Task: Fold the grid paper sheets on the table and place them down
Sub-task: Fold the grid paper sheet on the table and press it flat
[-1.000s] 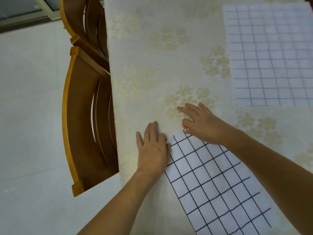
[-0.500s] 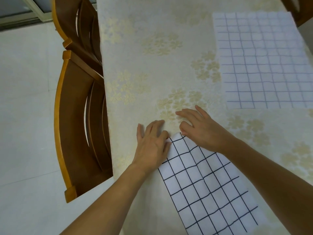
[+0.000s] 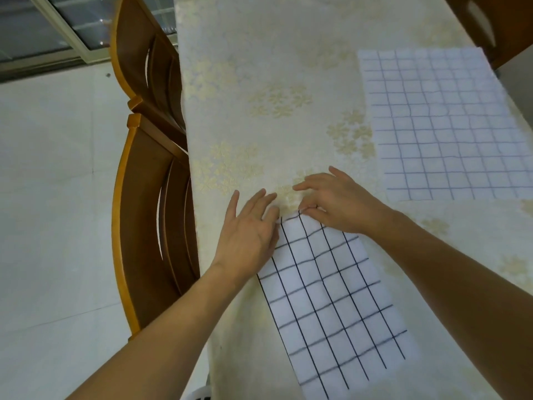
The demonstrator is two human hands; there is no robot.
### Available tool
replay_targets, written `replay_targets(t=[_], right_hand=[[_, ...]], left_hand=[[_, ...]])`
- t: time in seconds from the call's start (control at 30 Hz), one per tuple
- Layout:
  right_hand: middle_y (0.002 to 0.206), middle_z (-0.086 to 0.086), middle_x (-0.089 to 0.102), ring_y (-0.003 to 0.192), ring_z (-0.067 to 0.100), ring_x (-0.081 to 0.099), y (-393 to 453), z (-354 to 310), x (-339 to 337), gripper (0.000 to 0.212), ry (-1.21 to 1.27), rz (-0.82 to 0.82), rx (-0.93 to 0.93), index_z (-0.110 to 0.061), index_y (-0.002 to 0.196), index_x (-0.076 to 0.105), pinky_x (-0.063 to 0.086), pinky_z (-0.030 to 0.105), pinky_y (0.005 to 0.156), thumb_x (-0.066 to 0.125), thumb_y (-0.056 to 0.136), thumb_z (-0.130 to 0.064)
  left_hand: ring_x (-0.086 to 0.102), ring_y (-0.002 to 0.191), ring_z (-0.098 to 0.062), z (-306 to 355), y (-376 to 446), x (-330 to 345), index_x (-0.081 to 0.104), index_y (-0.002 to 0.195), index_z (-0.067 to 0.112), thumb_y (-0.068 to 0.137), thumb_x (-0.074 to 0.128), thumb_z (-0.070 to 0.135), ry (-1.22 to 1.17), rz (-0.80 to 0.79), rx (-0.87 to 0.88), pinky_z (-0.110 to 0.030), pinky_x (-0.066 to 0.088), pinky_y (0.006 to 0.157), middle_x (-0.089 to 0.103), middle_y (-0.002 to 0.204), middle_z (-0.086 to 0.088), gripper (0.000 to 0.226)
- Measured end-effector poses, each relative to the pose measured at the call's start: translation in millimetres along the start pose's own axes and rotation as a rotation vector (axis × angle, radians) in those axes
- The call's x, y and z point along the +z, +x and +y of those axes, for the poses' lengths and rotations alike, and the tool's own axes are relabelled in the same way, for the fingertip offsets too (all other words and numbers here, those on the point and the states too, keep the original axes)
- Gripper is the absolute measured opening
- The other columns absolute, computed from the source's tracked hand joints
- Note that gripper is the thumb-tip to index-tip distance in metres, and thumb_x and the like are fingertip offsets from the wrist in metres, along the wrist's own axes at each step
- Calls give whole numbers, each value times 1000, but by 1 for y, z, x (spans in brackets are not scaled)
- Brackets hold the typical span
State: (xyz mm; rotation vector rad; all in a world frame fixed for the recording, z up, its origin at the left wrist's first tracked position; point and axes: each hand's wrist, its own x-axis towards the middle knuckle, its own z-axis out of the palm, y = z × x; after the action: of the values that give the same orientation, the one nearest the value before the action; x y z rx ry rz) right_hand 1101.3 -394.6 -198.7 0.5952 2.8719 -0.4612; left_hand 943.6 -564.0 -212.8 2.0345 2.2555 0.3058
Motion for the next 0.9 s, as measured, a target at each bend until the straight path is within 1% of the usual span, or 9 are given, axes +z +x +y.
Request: replay_targets(t=[0.07, 0.13, 0.2, 0.27, 0.47, 0.6, 0.67, 0.77, 0.9], right_hand=[[135, -5, 61, 132, 20, 49, -2, -3, -5, 19, -67, 145, -19, -28, 107, 74, 24, 51, 117, 60, 95, -30], [124, 0, 68, 120, 25, 60, -8, -6, -12, 22, -122, 305, -54, -23, 103, 76, 37, 52, 110, 56, 95, -29], [123, 4, 69, 113, 27, 63, -19, -10, -25, 30, -129, 433, -85, -19, 102, 75, 45, 49, 104, 47, 96, -29], [127, 6, 66, 115, 28, 63, -35, -17, -36, 29, -134, 495, -97, -17, 105, 73, 45, 48, 103, 46, 96, -26], [130, 7, 64, 117, 30, 62, -96, -45, -28, 25, -148, 510, -36, -17, 109, 73, 45, 48, 104, 55, 90, -19], [130, 6, 65, 118, 29, 61, -134, -61, 8, 27, -152, 525, -6, -17, 111, 72, 46, 46, 103, 52, 93, -19], [132, 6, 63, 120, 28, 61, -150, -66, 29, 28, -162, 531, 14, -17, 113, 72, 48, 43, 102, 55, 91, -16], [136, 8, 60, 122, 28, 58, -171, -69, 66, 36, -146, 517, 48, -15, 117, 70, 44, 38, 101, 63, 82, -7], [144, 9, 53, 133, 29, 49, -197, -73, 120, 43, -100, 412, 111, -15, 127, 64, 40, 47, 109, 66, 84, -11]], left_hand=[[43, 139, -27, 0, 8, -12, 60, 113, 10, 95, 51, 21, -28, 53, -28, -57, 27, 116, 58, 139, -10, 23], [40, 141, -25, 2, 14, -27, 62, 111, 10, 96, 51, 20, -36, 95, -24, -55, 27, 117, 56, 141, -9, 21], [37, 144, -25, 7, 16, -45, 62, 107, 10, 95, 52, 18, -48, 135, 5, -54, 27, 117, 55, 142, -9, 17], [37, 144, -25, 15, 11, -62, 61, 102, 10, 93, 55, 15, -68, 175, 33, -54, 29, 116, 55, 142, -10, 12], [44, 139, -27, 49, -32, -72, 60, 99, 13, 90, 59, 15, -105, 164, 66, -51, 35, 113, 60, 136, -8, 9], [53, 130, -29, 68, -65, -54, 61, 98, 13, 85, 62, 14, -154, 126, 85, -47, 43, 107, 64, 129, -8, 13], [55, 126, -29, 78, -80, -38, 61, 98, 12, 85, 60, 14, -183, 99, 111, -45, 46, 104, 65, 127, -8, 13], [57, 121, -31, 90, -99, -8, 60, 99, 11, 81, 60, 13, -225, 36, 148, -44, 49, 98, 65, 123, -8, 19], [57, 121, -31, 98, -124, 28, 59, 102, 12, 84, 52, 17, -229, -57, 154, -45, 49, 98, 63, 127, -10, 19]])
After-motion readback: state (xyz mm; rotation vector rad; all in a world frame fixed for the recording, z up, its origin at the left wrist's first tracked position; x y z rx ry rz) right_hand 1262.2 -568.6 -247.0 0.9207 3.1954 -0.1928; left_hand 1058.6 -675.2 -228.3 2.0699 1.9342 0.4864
